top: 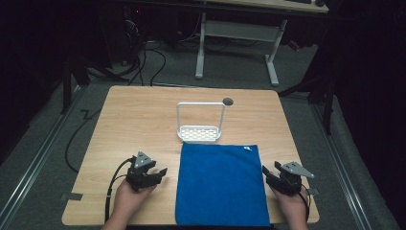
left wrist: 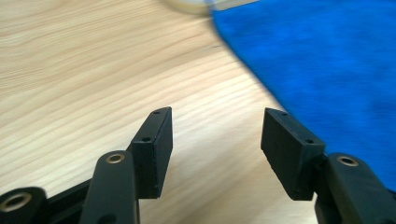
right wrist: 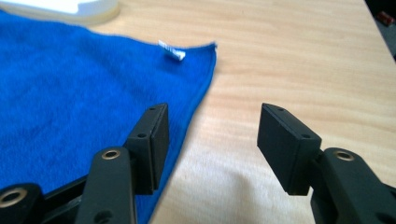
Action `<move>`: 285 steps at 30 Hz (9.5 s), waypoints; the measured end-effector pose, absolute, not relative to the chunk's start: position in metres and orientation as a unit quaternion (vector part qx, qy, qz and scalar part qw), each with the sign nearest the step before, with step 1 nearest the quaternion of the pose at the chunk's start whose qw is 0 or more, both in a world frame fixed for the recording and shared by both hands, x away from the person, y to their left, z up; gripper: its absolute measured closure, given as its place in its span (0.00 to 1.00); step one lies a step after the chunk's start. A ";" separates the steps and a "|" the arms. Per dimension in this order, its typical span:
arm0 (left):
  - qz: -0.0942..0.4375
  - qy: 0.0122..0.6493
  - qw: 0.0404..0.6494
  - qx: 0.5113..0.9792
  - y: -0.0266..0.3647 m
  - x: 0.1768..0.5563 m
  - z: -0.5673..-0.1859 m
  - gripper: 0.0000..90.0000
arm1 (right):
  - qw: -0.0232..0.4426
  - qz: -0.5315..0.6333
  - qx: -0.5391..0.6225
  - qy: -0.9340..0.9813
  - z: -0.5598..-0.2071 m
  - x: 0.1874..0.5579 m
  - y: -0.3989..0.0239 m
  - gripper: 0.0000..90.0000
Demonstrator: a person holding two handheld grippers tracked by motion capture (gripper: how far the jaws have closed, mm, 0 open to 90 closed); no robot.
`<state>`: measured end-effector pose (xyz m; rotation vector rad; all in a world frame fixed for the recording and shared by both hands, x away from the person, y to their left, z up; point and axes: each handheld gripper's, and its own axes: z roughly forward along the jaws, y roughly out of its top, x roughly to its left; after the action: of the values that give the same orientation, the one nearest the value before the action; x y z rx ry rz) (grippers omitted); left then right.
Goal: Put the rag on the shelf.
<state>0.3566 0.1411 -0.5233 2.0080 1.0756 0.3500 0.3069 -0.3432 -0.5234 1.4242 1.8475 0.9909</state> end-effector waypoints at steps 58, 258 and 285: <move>0.160 0.396 0.425 0.798 0.068 0.398 -0.521 0.40 | 0.275 0.396 0.483 0.731 -0.509 0.289 -0.343 0.30; 0.397 0.312 0.598 0.622 0.127 0.452 -0.276 0.99 | 0.413 0.589 0.360 0.594 -0.266 0.414 -0.257 0.98; 0.281 0.401 0.475 0.731 0.114 0.558 -0.401 0.99 | 0.330 0.482 0.442 0.680 -0.364 0.523 -0.256 0.98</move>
<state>0.5584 0.1144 -0.4011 1.7878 0.9810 0.6877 0.5231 -0.2558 -0.3645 1.1549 1.7795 1.2618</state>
